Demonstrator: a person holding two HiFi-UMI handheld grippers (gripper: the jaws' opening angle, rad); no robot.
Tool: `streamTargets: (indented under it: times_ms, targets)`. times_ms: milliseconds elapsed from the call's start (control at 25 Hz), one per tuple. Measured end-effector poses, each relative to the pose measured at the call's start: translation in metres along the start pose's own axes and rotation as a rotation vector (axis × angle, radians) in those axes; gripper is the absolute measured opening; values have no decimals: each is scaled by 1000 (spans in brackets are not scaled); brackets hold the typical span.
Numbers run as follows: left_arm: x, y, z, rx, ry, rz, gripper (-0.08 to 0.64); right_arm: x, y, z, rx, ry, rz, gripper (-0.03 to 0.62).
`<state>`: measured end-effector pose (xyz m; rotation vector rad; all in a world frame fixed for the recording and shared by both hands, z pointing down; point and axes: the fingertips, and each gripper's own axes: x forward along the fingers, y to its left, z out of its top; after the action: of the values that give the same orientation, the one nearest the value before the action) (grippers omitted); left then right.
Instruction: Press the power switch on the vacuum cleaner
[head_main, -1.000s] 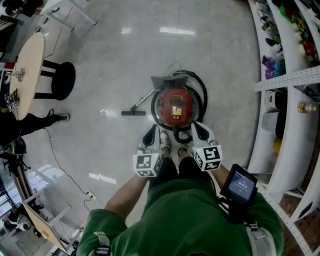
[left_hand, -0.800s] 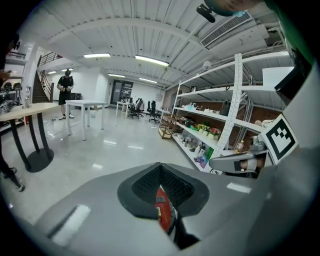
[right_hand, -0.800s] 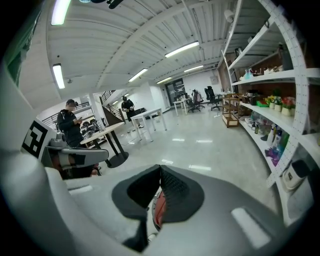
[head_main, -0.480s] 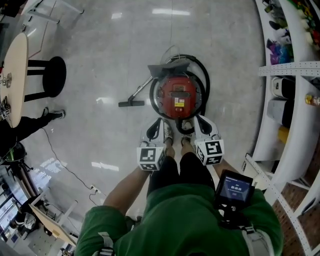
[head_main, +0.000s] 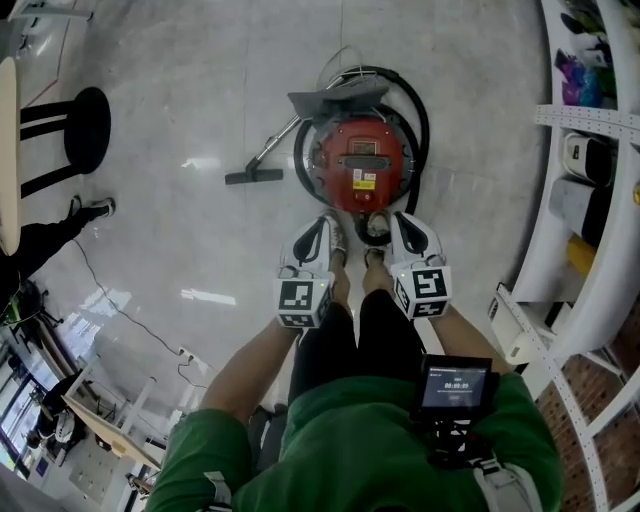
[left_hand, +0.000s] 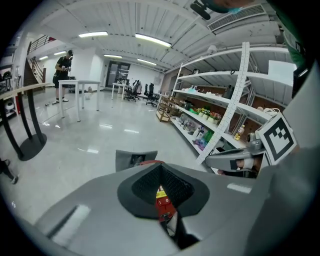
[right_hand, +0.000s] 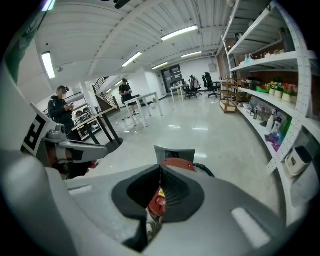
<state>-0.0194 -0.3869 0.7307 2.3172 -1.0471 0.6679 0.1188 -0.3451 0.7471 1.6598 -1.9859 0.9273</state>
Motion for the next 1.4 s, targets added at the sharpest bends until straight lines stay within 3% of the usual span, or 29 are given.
streamTargets:
  times_ms: [600, 1400]
  targets:
    - [63, 22, -82, -1, 99, -25, 8, 72, -16, -91, -30, 134, 31, 11]
    - [111, 32, -152, -28, 177, -18, 8, 135, -23, -154, -70, 234, 89, 20]
